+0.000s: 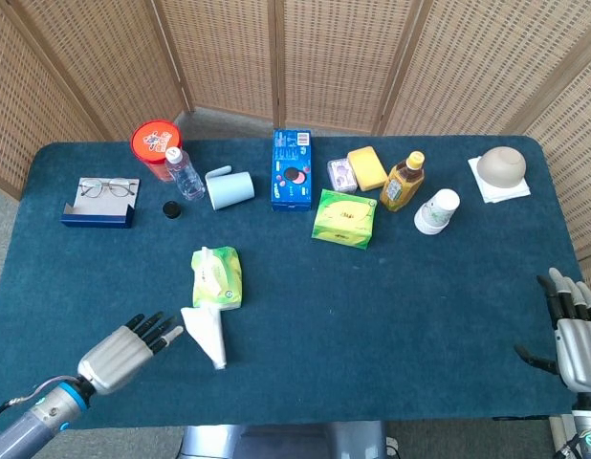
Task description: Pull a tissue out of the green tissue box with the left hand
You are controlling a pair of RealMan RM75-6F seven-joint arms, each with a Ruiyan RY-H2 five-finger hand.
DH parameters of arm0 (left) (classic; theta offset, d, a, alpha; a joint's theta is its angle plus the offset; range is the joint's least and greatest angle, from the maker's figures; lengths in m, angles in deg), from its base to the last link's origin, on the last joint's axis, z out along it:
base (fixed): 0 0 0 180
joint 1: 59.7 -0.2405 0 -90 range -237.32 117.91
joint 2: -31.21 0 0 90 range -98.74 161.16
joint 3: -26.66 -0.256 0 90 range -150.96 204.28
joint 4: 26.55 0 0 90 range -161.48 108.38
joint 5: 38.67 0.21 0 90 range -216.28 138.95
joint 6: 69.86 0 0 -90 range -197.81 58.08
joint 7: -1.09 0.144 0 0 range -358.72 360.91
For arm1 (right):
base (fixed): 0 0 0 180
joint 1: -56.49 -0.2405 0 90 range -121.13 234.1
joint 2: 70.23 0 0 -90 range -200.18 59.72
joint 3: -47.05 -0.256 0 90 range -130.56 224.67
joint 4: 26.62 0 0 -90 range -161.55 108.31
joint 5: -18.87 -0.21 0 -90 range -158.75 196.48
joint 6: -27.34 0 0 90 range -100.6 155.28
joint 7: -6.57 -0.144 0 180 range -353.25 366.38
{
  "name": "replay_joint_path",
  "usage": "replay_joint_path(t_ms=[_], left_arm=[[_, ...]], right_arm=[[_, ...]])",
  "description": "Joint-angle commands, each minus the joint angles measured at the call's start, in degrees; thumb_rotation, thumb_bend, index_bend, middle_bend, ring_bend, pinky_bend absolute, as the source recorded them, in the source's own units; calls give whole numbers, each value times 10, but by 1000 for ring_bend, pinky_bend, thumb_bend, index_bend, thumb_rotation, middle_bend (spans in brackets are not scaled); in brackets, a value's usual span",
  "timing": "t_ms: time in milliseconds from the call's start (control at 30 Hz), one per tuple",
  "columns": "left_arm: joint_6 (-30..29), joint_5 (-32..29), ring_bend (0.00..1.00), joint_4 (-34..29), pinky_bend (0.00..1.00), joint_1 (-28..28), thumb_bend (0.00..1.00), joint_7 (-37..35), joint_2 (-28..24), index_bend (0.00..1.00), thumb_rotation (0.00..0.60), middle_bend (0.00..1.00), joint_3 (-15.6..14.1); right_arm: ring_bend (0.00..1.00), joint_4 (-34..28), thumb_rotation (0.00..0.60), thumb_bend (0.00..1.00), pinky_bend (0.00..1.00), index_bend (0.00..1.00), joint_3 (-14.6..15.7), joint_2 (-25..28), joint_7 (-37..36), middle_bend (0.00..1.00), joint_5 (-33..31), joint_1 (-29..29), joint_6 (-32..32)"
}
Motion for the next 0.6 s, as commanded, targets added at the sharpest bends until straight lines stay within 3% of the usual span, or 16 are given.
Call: replay_joint_path(t_ms=[33,367,600], left_arm=[[-45,-11,0,-20,114,-30,0,-56,-33,0,600,0,1],[-192,18,0,1,75,-99,0,-226,-81,0,600,0,-2],[-262,-40,0,7,70,-149,0,-291,-93,0,600,0,18]], right_arm=[[0,0,600,0,0,0,1,0,1,0,0,0,0],[0,-2,600,0,0,0,3,-3,9,0,4,0,-1],[0,-3,600,0,0,0,7,-8,21,0,9,-2,1]])
